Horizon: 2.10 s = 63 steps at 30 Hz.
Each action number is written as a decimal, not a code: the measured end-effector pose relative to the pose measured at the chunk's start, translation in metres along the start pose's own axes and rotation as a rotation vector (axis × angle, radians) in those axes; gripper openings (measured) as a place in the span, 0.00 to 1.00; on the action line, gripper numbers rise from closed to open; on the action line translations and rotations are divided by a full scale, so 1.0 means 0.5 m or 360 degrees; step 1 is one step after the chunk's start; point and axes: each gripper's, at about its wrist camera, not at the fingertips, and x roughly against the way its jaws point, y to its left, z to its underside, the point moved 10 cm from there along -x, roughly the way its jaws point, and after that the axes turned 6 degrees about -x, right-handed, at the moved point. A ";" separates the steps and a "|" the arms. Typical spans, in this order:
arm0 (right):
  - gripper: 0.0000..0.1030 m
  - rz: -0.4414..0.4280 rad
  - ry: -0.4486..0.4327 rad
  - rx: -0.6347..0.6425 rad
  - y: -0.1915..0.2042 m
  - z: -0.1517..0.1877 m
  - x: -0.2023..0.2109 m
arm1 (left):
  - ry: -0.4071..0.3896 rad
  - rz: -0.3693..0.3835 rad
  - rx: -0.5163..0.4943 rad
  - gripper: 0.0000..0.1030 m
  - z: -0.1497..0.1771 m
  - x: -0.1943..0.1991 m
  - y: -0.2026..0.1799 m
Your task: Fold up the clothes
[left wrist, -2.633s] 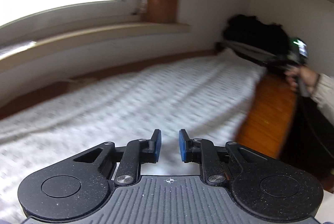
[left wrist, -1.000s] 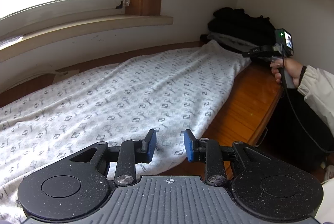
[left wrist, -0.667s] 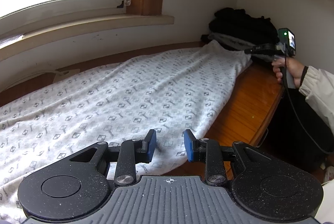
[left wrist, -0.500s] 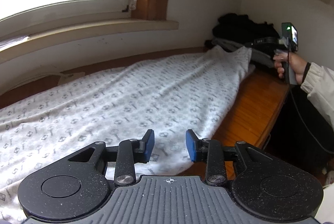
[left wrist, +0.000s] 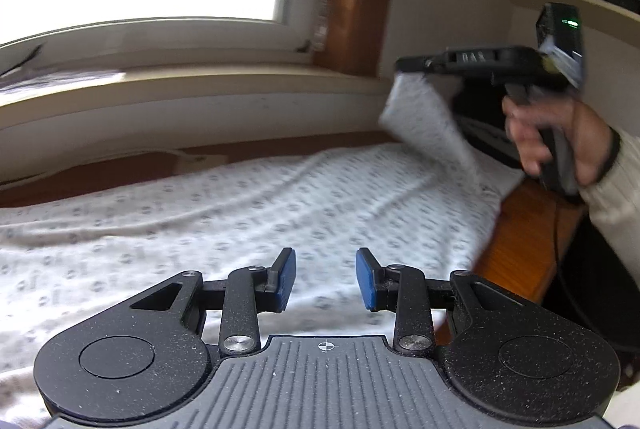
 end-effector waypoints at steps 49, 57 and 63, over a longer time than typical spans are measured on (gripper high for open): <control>0.06 -0.0069 0.0321 0.0394 0.117 0.240 -0.049 | 0.0280 0.0314 -0.0313 0.01 -0.195 -0.403 -0.045; 0.05 -0.0160 0.0108 0.0375 0.171 0.141 -0.025 | 0.0007 0.0220 -0.0164 0.01 -0.308 -0.236 0.070; 0.05 -0.0378 0.0010 0.0382 0.308 0.081 -0.054 | -0.0110 0.0074 -0.0036 0.01 -0.338 -0.078 0.211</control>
